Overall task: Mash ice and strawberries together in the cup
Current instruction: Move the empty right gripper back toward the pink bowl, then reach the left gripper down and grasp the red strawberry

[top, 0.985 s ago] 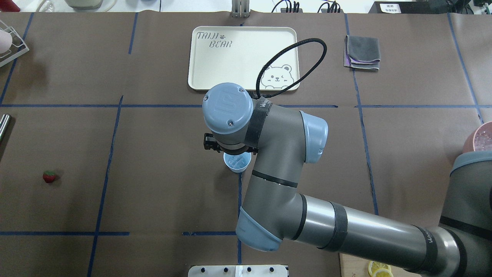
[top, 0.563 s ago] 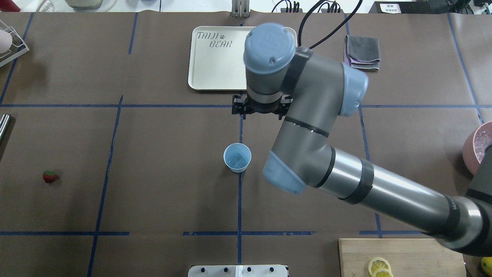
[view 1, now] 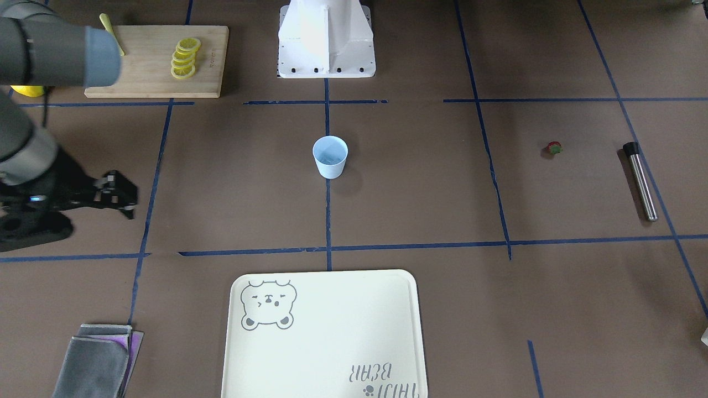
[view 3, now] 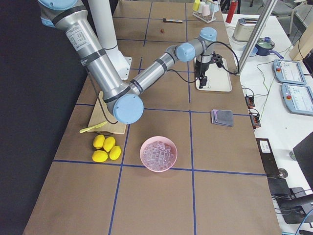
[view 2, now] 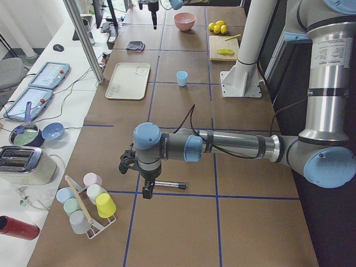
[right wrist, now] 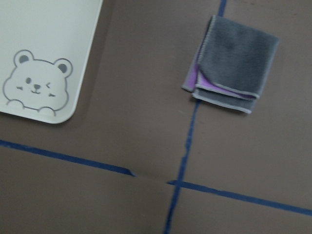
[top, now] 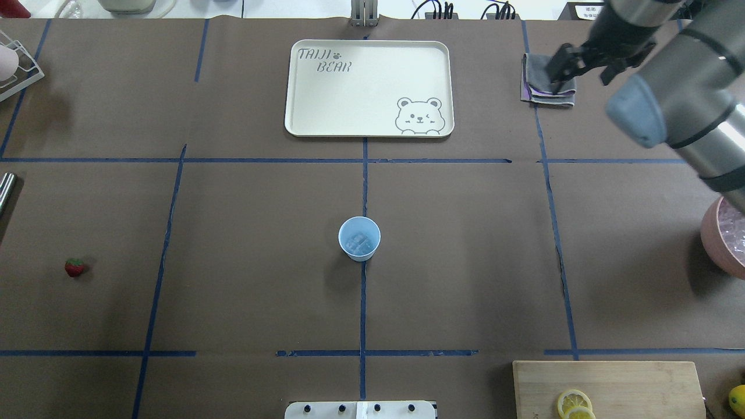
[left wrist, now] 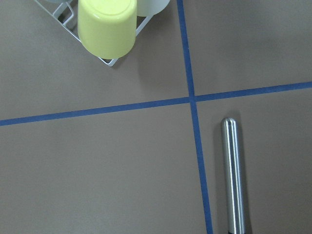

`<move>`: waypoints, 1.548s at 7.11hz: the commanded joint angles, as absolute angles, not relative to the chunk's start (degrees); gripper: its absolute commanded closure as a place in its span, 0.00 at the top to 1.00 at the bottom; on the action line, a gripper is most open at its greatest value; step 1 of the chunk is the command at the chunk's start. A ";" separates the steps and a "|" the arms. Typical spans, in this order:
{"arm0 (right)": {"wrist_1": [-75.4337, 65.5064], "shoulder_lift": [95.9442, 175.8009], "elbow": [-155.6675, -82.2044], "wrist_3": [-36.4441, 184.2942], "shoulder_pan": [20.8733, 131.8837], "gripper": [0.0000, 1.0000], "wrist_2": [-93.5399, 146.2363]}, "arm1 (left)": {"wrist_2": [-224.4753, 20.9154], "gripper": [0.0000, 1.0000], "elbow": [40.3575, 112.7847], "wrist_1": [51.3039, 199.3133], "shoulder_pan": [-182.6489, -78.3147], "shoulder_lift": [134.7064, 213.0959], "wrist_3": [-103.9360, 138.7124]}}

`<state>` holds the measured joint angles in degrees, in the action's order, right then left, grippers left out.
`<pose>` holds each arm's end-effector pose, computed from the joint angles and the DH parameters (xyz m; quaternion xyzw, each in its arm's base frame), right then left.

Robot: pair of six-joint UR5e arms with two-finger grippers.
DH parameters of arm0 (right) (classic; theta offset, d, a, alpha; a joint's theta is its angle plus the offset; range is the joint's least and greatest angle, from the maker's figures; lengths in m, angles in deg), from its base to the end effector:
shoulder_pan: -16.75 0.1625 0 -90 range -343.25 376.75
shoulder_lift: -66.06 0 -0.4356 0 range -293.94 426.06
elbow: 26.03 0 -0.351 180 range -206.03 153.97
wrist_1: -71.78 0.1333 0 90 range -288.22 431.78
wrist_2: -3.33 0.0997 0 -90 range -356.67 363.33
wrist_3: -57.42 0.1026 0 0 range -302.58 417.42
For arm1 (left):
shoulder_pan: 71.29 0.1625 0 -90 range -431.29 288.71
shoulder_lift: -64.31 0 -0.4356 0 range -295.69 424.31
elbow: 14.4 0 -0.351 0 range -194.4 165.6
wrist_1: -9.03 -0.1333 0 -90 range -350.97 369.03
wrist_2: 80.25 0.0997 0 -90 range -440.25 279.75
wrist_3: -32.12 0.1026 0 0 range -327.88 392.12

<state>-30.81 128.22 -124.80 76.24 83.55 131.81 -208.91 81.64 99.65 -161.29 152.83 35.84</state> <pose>-0.1760 -0.5871 0.3711 0.0678 -0.3713 -0.1038 0.9202 -0.0692 -0.4452 0.6408 0.0534 0.3291 0.0455 0.9417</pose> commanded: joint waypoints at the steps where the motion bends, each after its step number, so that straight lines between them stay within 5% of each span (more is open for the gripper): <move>1: -30.52 140.63 -125.43 56.01 95.36 0.99 135.07 | -208.22 1.00 81.58 104.61 -161.29 153.51 35.73; 5: -21.17 162.70 -125.17 41.59 109.98 1.00 135.51 | -208.57 1.00 80.79 106.76 -161.20 156.33 32.59; 11: -20.33 163.18 -125.17 47.67 109.91 1.00 135.87 | -209.53 1.00 84.39 109.12 -154.02 156.33 26.14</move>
<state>-20.37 163.26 -124.99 47.47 109.91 135.82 -209.34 83.40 108.07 -157.36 156.36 26.38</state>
